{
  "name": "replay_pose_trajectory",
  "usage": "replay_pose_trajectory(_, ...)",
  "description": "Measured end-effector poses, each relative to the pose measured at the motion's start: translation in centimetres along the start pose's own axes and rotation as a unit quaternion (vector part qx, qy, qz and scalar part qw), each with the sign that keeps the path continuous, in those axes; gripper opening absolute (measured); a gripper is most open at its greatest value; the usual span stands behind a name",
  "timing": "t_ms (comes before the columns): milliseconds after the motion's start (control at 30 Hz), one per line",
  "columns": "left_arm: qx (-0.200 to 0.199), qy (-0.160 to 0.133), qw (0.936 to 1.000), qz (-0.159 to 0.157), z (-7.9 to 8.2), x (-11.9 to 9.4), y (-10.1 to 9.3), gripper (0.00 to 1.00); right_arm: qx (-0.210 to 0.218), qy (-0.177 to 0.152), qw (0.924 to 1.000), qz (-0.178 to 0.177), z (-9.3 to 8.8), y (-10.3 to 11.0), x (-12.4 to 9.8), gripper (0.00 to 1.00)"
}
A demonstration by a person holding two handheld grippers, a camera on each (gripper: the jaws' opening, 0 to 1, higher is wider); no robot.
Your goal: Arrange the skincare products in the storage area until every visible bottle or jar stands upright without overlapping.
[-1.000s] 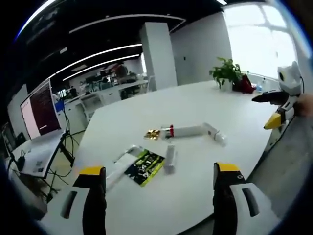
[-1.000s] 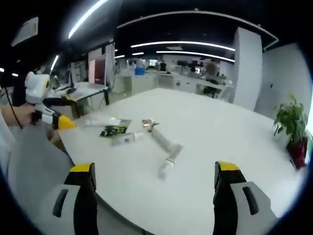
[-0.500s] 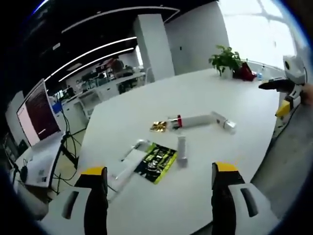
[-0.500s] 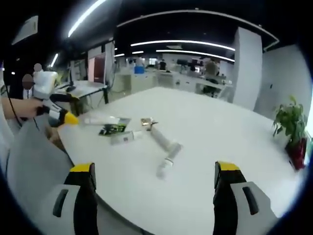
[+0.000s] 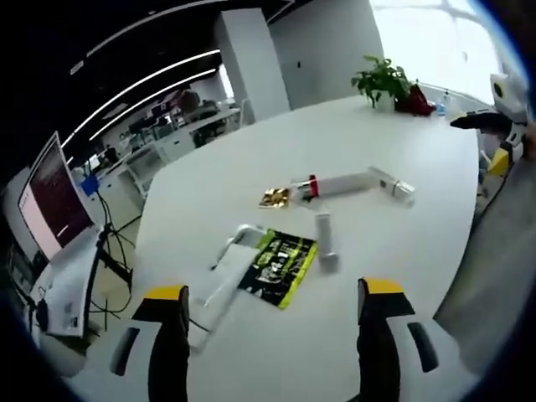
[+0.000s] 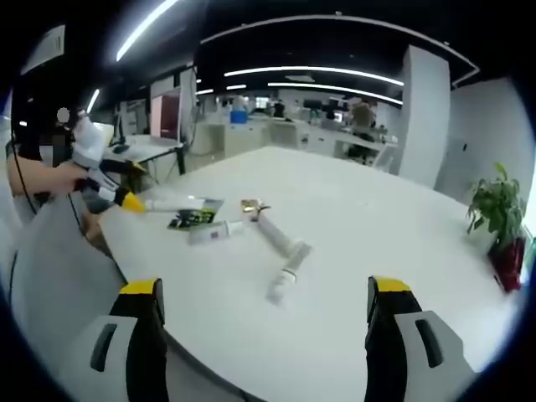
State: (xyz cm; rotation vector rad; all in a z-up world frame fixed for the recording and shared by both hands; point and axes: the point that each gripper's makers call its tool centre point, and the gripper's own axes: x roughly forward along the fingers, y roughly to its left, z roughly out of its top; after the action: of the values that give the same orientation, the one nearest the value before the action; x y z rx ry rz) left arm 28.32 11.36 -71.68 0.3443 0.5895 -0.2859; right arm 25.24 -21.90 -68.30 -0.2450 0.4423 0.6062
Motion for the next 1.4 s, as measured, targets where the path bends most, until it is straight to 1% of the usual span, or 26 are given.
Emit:
replay_pose_trajectory(33, 0.001, 0.002, 1.0000, -0.003, -0.1, 0.4, 0.2, 0.78, 0.000, 0.003, 1.0000, 0.001, -0.1, 0.0, 0.0, 0.99)
replay_pose_trajectory(100, -0.001, 0.016, 0.9998, -0.015, -0.4, 0.8, -0.1, 0.78, -0.002, 0.006, 1.0000, -0.001, -0.2, 0.0, 0.0, 0.99)
replay_pose_trajectory(200, 0.004, 0.034, 0.9990, -0.028, -1.2, 1.7, 0.4, 0.79, -0.002, 0.012, 0.9999, 0.000, -0.5, 0.0, 0.0, 0.99)
replay_pose_trajectory(367, 0.019, 0.056, 0.9975, -0.038, -1.7, 2.8, 1.4, 0.74, -0.004, 0.015, 0.9999, -0.003, -0.6, 0.0, 0.1, 0.99)
replay_pose_trajectory(467, 0.031, 0.071, 0.9960, -0.044, -2.0, 3.5, 1.9, 0.72, -0.004, 0.015, 0.9999, -0.004, -0.5, -0.1, 0.1, 0.98)
replay_pose_trajectory(633, 0.041, 0.087, 0.9938, -0.056, -2.3, 4.6, 3.2, 0.68, -0.002, 0.020, 0.9998, -0.008, -0.7, -0.3, 0.2, 0.98)
replay_pose_trajectory(667, 0.045, 0.092, 0.9930, -0.060, -2.2, 4.7, 3.3, 0.68, -0.002, 0.021, 0.9998, -0.008, -0.7, -0.3, 0.2, 0.98)
replay_pose_trajectory(833, 0.036, 0.107, 0.9910, -0.072, -2.4, 5.3, 3.7, 0.65, -0.004, 0.023, 0.9997, -0.012, -0.8, -0.4, 0.1, 0.98)
replay_pose_trajectory(900, 0.042, 0.117, 0.9891, -0.079, -2.7, 5.6, 4.1, 0.63, -0.003, 0.025, 0.9996, -0.014, -0.9, -0.5, 0.1, 0.98)
replay_pose_trajectory(967, 0.062, 0.128, 0.9860, -0.087, -3.1, 5.9, 4.2, 0.60, -0.002, 0.026, 0.9995, -0.015, -0.9, -0.6, 0.2, 0.98)
replay_pose_trajectory(1033, 0.089, 0.136, 0.9825, -0.090, -3.7, 6.7, 4.8, 0.59, -0.001, 0.028, 0.9995, -0.016, -1.0, -0.6, 0.2, 0.98)
replay_pose_trajectory(1067, 0.093, 0.139, 0.9816, -0.092, -3.7, 6.8, 4.7, 0.59, -0.002, 0.028, 0.9995, -0.017, -1.0, -0.6, 0.2, 0.98)
replay_pose_trajectory(1133, 0.096, 0.141, 0.9805, -0.097, -3.8, 7.3, 4.7, 0.59, -0.004, 0.029, 0.9994, -0.018, -1.1, -0.7, 0.1, 0.98)
replay_pose_trajectory(1233, 0.107, 0.154, 0.9768, -0.104, -4.4, 8.2, 5.1, 0.59, -0.006, 0.033, 0.9992, -0.021, -1.3, -0.8, 0.2, 0.98)
replay_pose_trajectory(1367, 0.099, 0.167, 0.9746, -0.111, -4.5, 8.7, 5.2, 0.56, -0.008, 0.037, 0.9990, -0.022, -1.4, -0.7, 0.3, 0.98)
replay_pose_trajectory(1400, 0.102, 0.170, 0.9738, -0.112, -4.8, 9.2, 5.6, 0.55, -0.009, 0.038, 0.9990, -0.024, -1.3, -0.8, 0.3, 0.98)
